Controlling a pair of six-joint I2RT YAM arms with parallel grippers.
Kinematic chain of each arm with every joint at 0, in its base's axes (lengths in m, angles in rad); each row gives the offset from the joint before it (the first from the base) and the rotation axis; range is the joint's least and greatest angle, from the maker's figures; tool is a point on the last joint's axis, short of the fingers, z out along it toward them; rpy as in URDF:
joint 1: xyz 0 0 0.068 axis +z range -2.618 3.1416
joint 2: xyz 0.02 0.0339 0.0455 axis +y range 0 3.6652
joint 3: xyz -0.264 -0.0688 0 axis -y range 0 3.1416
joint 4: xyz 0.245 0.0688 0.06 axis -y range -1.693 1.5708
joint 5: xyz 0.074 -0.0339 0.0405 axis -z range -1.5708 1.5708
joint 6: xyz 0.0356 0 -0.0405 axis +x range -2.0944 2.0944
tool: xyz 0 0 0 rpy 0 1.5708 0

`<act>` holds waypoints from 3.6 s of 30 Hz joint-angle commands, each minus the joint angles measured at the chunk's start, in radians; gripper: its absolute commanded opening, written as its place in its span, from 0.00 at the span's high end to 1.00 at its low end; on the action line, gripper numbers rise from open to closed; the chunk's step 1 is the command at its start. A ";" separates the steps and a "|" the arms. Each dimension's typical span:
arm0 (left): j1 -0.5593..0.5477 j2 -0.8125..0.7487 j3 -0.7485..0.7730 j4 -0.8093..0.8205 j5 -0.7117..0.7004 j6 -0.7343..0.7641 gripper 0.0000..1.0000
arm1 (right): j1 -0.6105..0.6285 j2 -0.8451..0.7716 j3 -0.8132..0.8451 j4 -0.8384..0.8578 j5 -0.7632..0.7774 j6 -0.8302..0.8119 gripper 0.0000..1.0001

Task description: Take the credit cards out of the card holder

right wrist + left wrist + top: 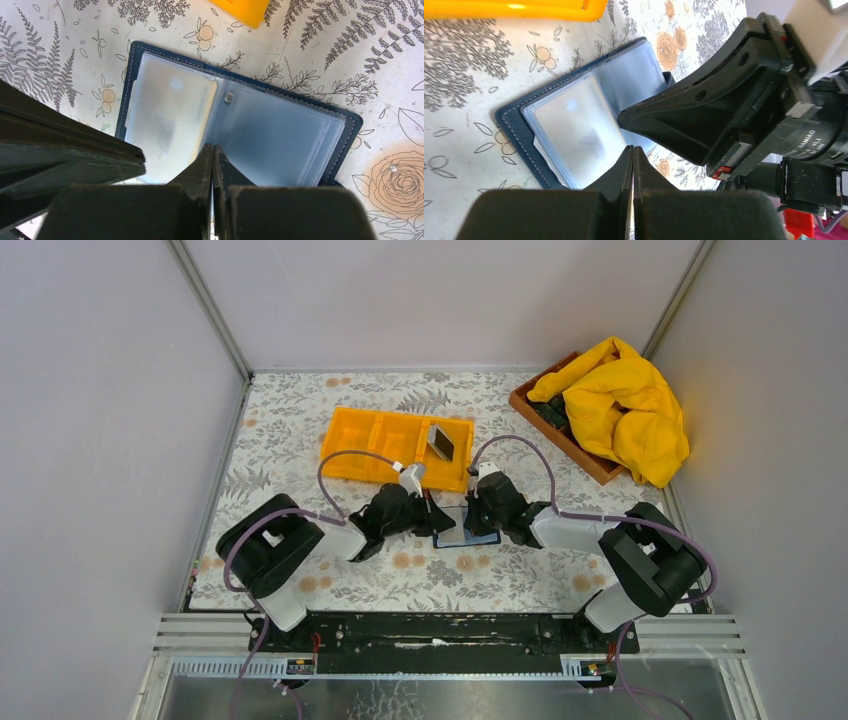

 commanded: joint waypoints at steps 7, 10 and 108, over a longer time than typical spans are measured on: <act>0.017 -0.109 -0.039 -0.103 -0.166 0.082 0.81 | -0.004 -0.055 -0.026 0.016 0.053 0.011 0.78; 0.030 -0.119 -0.050 -0.108 -0.182 0.073 0.81 | -0.003 -0.104 -0.033 -0.001 0.101 0.006 0.66; 0.073 -0.032 -0.015 -0.030 0.052 0.021 0.89 | -0.046 -0.042 0.059 0.087 -0.352 0.207 0.45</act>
